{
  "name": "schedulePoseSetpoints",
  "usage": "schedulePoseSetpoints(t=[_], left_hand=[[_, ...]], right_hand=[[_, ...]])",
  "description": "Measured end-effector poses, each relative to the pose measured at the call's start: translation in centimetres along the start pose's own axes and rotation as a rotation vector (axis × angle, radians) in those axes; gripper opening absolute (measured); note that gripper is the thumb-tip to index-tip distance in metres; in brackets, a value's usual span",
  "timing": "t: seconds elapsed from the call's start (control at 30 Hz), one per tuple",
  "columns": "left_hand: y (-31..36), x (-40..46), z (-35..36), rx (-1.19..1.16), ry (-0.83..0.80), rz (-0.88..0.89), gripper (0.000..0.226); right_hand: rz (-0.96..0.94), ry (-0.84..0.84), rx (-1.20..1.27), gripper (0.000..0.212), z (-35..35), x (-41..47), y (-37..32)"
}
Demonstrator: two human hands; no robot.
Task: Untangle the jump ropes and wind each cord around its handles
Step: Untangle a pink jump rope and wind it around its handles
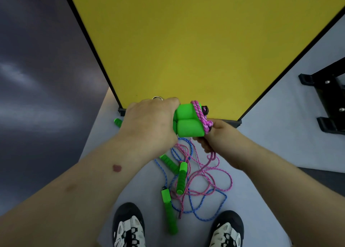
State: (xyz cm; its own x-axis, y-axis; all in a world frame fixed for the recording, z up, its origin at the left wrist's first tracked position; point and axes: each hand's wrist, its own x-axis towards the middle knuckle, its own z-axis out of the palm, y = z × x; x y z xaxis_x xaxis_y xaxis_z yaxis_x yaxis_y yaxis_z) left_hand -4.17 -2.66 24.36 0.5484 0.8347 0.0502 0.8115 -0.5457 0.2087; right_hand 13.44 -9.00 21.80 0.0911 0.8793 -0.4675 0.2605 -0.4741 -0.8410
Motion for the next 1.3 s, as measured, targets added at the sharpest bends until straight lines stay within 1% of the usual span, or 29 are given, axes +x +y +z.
schedulePoseSetpoints(t=[0.07,0.17,0.27,0.37,0.4,0.43,0.5,0.57,0.73,0.83,0.93,1.03,1.1,1.13,1.2,1.27,1.3], left_hand=[[-0.2,0.1,0.1,0.073,0.042,-0.014,0.033],[-0.4,0.0,0.3,0.113,0.067,-0.043,0.035],[-0.4,-0.1,0.4,0.153,0.093,-0.071,0.036],[-0.4,-0.1,0.6,0.163,0.102,-0.106,0.036],[-0.4,-0.1,0.6,0.167,0.106,-0.113,0.036],[-0.4,-0.1,0.6,0.171,0.105,-0.118,0.036],[-0.3,-0.2,0.7,0.176,0.082,-0.114,0.035],[0.0,-0.3,0.9,0.178,0.066,-0.088,0.034],[0.4,-0.4,0.6,0.192,0.079,-0.032,0.037],[0.7,-0.5,0.4,0.203,0.080,0.012,0.037],[1.1,-0.5,0.4,0.195,0.058,0.041,0.040],[1.2,-0.5,0.0,0.194,0.100,0.073,0.042],[1.5,-0.6,-0.3,0.188,0.132,0.092,0.043],[1.6,-0.6,-0.5,0.185,0.144,0.098,0.043],[1.6,-0.6,-0.9,0.183,0.171,0.096,0.041],[1.4,-0.6,-1.1,0.174,0.184,0.085,0.038],[1.3,-0.6,-1.1,0.163,0.179,0.074,0.037]], right_hand=[[0.009,0.016,-0.113,0.043,0.9,-0.9,0.2],[0.049,0.016,-0.233,0.043,1.7,-2.3,-0.3],[0.054,0.009,-0.263,0.037,1.9,-3.5,-1.6],[-0.004,0.010,-0.407,0.029,1.3,-4.5,-3.2],[-0.021,0.016,-0.418,0.026,1.0,-4.7,-3.7],[-0.036,0.025,-0.391,0.023,0.7,-5.0,-4.2],[-0.036,0.055,-0.204,0.014,0.3,-5.4,-5.5],[-0.033,0.069,-0.033,0.016,-0.2,-5.2,-6.7],[-0.057,0.065,0.107,0.018,-1.4,-3.7,-8.2],[-0.096,0.069,0.099,0.017,-1.9,-2.5,-8.2],[-0.165,0.146,-0.048,0.014,-2.7,-1.1,-7.9],[-0.212,0.196,-0.172,0.007,-3.5,0.4,-7.2],[-0.206,0.205,-0.219,0.009,-3.8,1.2,-6.5],[-0.182,0.196,-0.200,0.014,-3.8,1.6,-6.1],[-0.096,0.136,-0.049,0.019,-3.5,2.1,-5.2],[-0.026,0.073,0.037,0.016,-3.0,2.5,-4.0],[-0.008,0.062,0.016,0.014,-2.8,2.7,-3.2]])
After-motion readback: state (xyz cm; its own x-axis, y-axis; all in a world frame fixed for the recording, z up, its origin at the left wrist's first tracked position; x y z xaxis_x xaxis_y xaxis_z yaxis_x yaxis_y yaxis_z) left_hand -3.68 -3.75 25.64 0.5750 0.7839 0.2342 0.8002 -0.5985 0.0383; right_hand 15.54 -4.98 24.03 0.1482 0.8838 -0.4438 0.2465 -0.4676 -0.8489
